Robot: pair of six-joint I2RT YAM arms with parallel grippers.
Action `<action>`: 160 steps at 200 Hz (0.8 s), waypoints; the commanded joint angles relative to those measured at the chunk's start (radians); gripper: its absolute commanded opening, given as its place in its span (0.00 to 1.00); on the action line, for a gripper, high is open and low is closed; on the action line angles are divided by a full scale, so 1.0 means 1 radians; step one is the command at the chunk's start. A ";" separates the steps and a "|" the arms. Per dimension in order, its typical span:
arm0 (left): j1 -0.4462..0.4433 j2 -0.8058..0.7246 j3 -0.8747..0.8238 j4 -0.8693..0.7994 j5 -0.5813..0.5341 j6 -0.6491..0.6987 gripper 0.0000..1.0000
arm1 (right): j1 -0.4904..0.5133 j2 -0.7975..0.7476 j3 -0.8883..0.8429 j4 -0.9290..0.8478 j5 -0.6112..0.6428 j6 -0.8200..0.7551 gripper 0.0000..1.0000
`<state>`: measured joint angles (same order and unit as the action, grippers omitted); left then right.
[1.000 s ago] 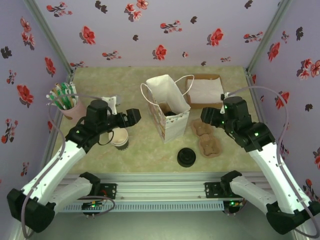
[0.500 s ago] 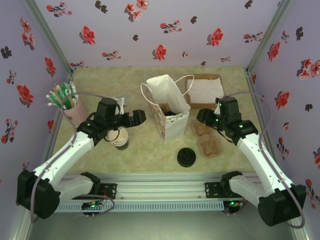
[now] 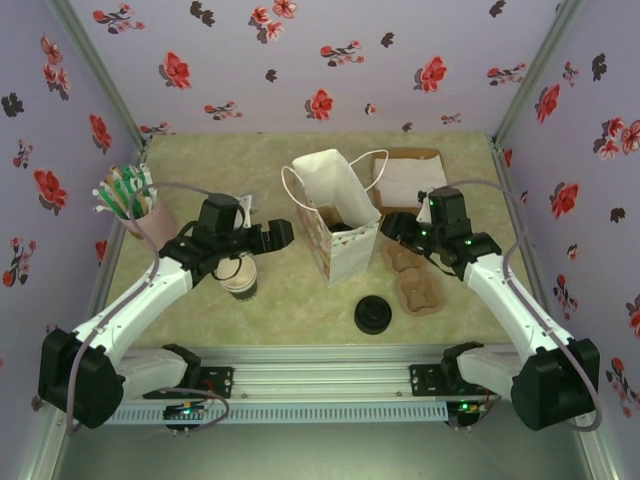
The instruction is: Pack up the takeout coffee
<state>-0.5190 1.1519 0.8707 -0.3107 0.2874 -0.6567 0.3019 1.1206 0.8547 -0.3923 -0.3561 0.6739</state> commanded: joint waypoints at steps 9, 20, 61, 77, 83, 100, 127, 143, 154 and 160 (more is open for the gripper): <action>0.023 -0.011 0.077 -0.058 -0.040 0.052 0.99 | 0.038 0.014 -0.014 0.038 -0.029 0.014 0.54; 0.040 -0.014 0.095 -0.078 -0.046 0.060 0.99 | 0.050 0.016 -0.017 0.041 -0.028 0.015 0.54; 0.118 -0.028 0.161 -0.158 -0.063 0.095 0.99 | 0.062 -0.011 -0.009 -0.031 0.041 -0.015 0.55; 0.152 -0.025 0.196 -0.199 -0.074 0.113 0.99 | 0.051 -0.044 0.000 -0.096 0.120 -0.030 0.55; 0.167 -0.023 0.212 -0.216 -0.081 0.123 0.99 | 0.047 -0.058 0.000 -0.104 0.130 -0.031 0.56; 0.210 -0.013 0.260 -0.265 -0.101 0.143 0.99 | 0.042 -0.098 0.020 -0.148 0.160 -0.048 0.59; 0.271 0.017 0.367 -0.356 -0.149 0.181 0.99 | 0.040 -0.157 0.089 -0.249 0.223 -0.088 0.64; 0.304 0.030 0.427 -0.412 -0.189 0.204 0.99 | 0.040 -0.193 0.133 -0.280 0.217 -0.112 0.69; 0.325 0.037 0.471 -0.448 -0.220 0.217 0.99 | 0.040 -0.208 0.154 -0.291 0.207 -0.131 0.73; 0.337 0.042 0.492 -0.470 -0.241 0.222 0.99 | 0.041 -0.212 0.167 -0.298 0.202 -0.141 0.74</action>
<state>-0.2226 1.1767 1.2732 -0.6525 0.1429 -0.4984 0.3466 0.9501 0.9512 -0.6243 -0.1818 0.5976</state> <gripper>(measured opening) 0.992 0.716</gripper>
